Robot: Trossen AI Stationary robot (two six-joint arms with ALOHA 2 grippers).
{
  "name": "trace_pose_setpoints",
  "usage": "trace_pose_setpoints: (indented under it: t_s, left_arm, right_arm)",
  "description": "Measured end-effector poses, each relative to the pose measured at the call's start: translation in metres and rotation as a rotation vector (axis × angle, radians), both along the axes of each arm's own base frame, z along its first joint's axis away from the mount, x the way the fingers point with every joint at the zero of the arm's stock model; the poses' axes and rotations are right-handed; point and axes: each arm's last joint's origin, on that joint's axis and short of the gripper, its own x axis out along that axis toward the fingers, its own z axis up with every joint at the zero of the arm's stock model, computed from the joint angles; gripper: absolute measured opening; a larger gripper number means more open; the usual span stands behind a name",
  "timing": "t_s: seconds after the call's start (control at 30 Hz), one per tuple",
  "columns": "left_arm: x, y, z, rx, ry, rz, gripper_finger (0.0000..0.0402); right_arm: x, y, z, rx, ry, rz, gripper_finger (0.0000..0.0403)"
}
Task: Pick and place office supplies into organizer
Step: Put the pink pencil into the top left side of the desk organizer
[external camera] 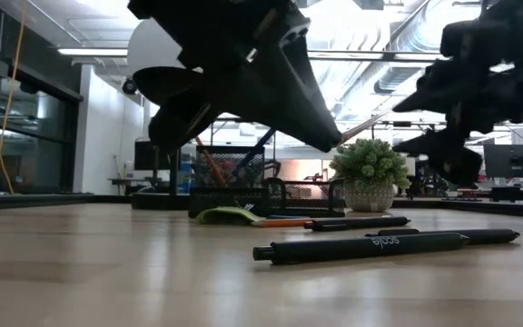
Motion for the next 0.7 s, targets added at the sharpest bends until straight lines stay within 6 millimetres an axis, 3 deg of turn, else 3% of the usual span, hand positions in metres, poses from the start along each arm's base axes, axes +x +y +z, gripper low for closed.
trace_pose_setpoints:
  t_s: [0.13, 0.47, 0.57, 0.7]
  left_arm:
    - [0.001, 0.003, 0.0, 0.004, 0.001, 0.008, 0.0]
    - [0.013, 0.017, 0.008, 0.025, -0.061, -0.005, 0.0]
    - [0.019, 0.021, 0.016, 0.048, -0.071, -0.017, 0.0]
    - [0.025, 0.027, 0.024, 0.078, -0.074, -0.046, 0.0]
  right_arm:
    - [0.007, 0.001, 0.004, 0.017, -0.112, -0.003, 0.0222]
    - [0.019, 0.003, -0.006, 0.066, -0.137, -0.002, 0.0189]
    - [0.026, 0.005, -0.004, 0.057, -0.147, 0.024, 0.0157]
    - [0.035, 0.007, 0.0, 0.036, -0.166, 0.072, 0.0084]
